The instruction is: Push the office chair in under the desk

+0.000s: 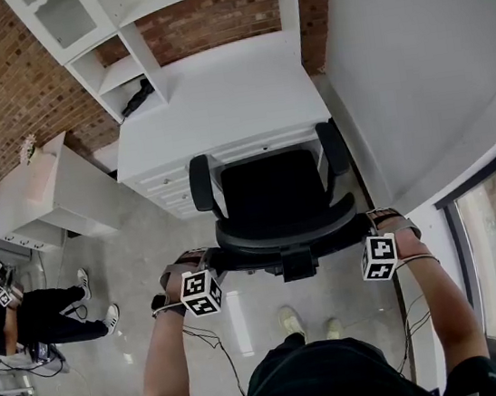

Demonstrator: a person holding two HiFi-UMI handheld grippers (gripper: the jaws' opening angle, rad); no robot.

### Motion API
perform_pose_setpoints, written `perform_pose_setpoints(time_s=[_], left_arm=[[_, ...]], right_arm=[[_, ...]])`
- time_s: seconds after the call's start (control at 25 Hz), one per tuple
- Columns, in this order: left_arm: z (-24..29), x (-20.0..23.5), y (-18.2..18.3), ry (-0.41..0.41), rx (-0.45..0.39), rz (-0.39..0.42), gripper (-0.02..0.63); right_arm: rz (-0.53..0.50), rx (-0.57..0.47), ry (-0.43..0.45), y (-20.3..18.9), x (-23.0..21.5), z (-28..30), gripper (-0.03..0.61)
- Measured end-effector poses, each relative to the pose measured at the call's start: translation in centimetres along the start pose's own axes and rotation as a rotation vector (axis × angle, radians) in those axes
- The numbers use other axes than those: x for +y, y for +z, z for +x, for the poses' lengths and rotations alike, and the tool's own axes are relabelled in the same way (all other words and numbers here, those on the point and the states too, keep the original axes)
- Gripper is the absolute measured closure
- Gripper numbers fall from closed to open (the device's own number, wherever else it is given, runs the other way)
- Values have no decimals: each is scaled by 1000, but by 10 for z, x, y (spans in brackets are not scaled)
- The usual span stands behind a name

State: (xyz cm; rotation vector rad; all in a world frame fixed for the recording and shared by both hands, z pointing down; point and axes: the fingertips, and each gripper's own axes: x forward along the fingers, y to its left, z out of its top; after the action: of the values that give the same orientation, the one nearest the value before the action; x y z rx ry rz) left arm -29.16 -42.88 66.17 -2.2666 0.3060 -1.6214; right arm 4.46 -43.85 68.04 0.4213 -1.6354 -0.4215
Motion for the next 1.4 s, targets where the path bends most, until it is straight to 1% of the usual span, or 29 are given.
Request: perform_pose_setpoints(time_s=[0.32,0.48,0.64,0.68,0.76,0.88,1.04,1.28,1.4], left_arm=[[1,-1,3,4,4,-10,508],[-1,1,2,12,-1,-19,505],[0,-1,2,19,7,-58,486],[0,-1,2,22,16,-67,475],[-3,2,3,44,31,-69,422],[-15,6,5,70,30,-71,393],[-29,0,7,80,10,-112,394],[-48,-2,21,123,-26,-198,394],[-62,-2,30,150,-56,-241,394]], right_arm=[[-13,-23,26,-1,0,2,468],[-13,-31,6,1,-4,0,466],[-19,-45,-12,1,-2,0,459],[-17,-47,-18,1,-2,0,456],[-5,-47,-38,-2,-4,-1,447],[13,-41,-68,-10,-8,-8,417],[34,-44,-71,-17,-8,-19,407],[53,-58,-88,-21,-5,-38,399],[82,-79,-101,-22,-5,-55,391]])
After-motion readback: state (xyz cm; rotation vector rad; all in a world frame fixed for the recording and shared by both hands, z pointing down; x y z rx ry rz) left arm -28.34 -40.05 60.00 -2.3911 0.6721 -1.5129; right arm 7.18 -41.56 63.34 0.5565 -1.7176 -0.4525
